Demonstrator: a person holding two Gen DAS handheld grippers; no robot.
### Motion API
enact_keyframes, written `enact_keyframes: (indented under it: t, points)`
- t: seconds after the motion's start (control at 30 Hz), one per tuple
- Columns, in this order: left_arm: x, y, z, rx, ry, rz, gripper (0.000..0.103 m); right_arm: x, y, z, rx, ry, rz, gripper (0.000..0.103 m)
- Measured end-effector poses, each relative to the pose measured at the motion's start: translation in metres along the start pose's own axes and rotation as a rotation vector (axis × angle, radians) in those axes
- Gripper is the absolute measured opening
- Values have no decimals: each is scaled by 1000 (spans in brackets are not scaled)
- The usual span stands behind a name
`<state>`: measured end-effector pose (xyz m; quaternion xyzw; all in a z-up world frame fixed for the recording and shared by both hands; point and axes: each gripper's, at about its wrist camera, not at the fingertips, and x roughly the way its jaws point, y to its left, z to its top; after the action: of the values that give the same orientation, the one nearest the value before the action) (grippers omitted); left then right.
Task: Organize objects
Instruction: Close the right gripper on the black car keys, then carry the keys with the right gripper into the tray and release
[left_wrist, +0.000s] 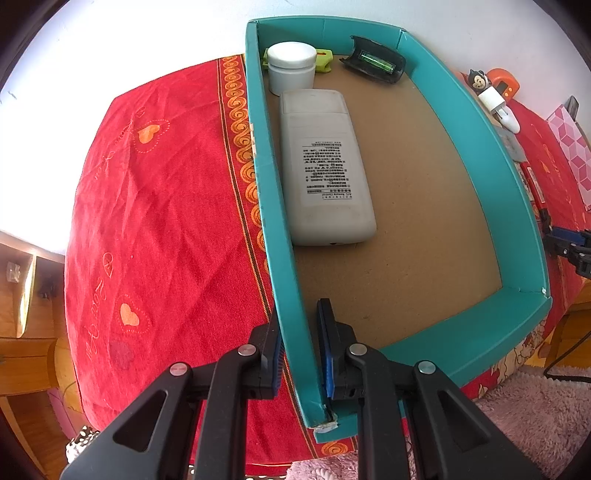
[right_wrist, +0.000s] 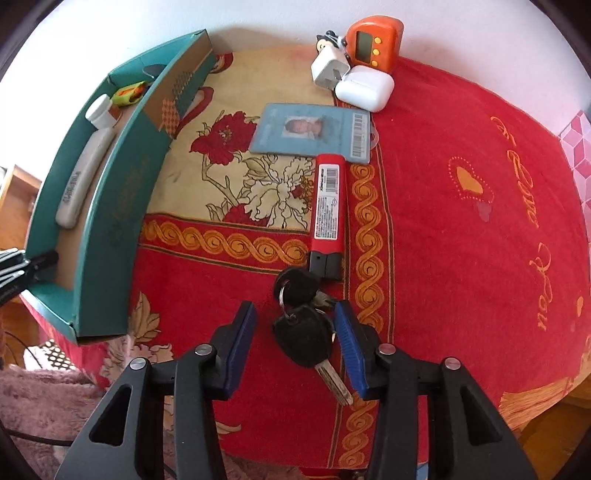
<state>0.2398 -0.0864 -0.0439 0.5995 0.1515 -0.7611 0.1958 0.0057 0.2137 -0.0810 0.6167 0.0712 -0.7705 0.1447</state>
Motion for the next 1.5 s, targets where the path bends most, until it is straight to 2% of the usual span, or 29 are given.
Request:
enact_keyframes:
  t: [0.03,0.1,0.4,0.7,1.0,1.3,1.5]
  points:
    - [1,0,1,-2,0,0,15,0,1,0,-13,-2,-11,33]
    - [0,0,0,-3,0,0,15,-1,0,1,-11,-4,0,31]
    - [2,-1,2,-9,1,2,15,-13,-4,7,41,-46,93,30]
    - [1,0,0,-15,-1,2,15,-35,14,12,34,-92,148,30]
    - [-1,-2,-3,-19,-3,4,15,-63,40,29,13,-157,250,30]
    - [-1,-1,-2,-37,-5,10,15,-81,89,49,-118,-196,335,30]
    - [-1,-2,-2,-39,-6,10,15,-74,141,55,-259,-154,404,30]
